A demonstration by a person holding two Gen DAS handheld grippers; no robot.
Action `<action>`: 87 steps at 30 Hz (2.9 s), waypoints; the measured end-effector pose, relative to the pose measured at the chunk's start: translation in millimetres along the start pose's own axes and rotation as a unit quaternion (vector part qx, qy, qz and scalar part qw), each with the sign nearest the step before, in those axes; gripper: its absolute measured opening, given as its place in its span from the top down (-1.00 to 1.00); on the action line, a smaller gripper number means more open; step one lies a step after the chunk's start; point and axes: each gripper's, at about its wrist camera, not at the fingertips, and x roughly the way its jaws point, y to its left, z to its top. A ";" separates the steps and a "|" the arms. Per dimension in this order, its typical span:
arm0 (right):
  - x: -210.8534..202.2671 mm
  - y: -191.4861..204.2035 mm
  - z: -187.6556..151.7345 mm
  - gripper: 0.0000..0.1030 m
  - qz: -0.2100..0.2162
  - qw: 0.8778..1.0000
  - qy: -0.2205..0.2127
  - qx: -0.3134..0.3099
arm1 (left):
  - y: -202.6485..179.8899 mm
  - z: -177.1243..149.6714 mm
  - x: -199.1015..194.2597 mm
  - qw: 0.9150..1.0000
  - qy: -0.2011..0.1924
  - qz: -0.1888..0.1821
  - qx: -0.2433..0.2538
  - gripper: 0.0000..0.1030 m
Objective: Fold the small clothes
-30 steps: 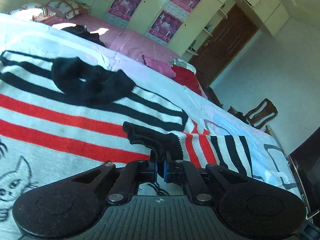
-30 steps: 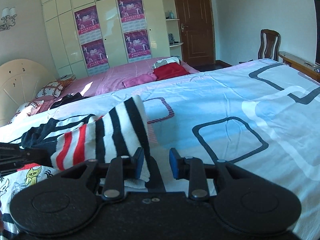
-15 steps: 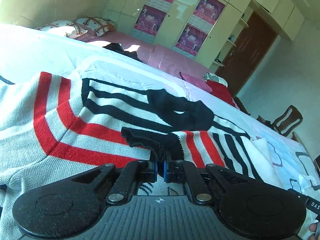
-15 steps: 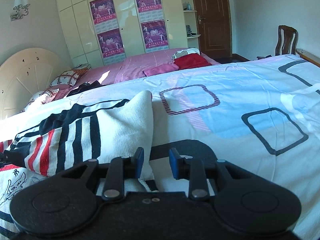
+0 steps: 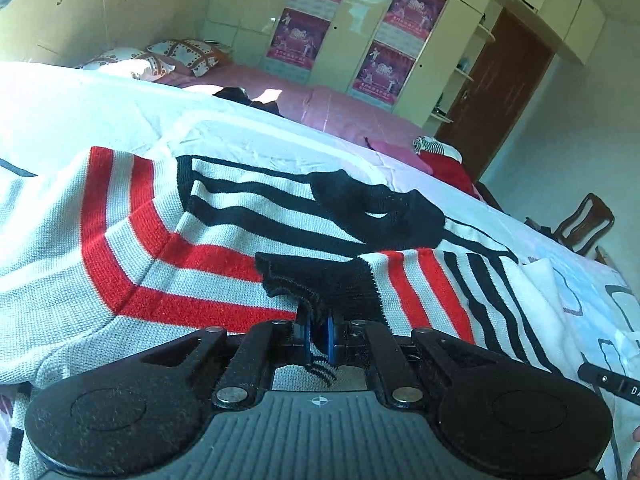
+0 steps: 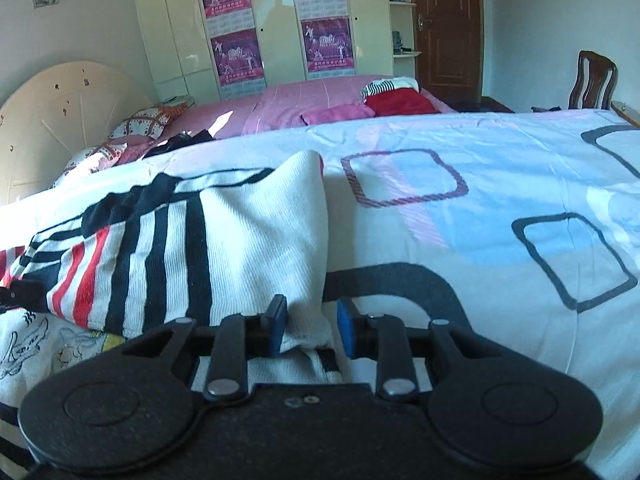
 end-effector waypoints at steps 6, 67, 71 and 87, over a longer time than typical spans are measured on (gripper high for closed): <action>14.6 4.8 38.4 0.50 0.014 0.999 -0.042 -0.024 | -10.7 14.8 -26.6 0.995 -0.076 0.061 0.037 0.08; -40.5 53.2 2.9 0.54 -0.035 0.999 -0.034 0.017 | 208.2 47.9 -113.5 0.966 -0.219 0.011 -0.137 0.81; -41.0 42.9 5.2 0.54 -0.032 0.998 -0.036 0.027 | 139.0 43.4 -82.8 0.977 -0.191 -0.021 -0.095 0.81; -34.4 14.6 11.6 0.49 -0.010 0.997 -0.035 0.061 | -36.3 5.6 11.3 0.997 -0.050 -0.051 0.029 0.79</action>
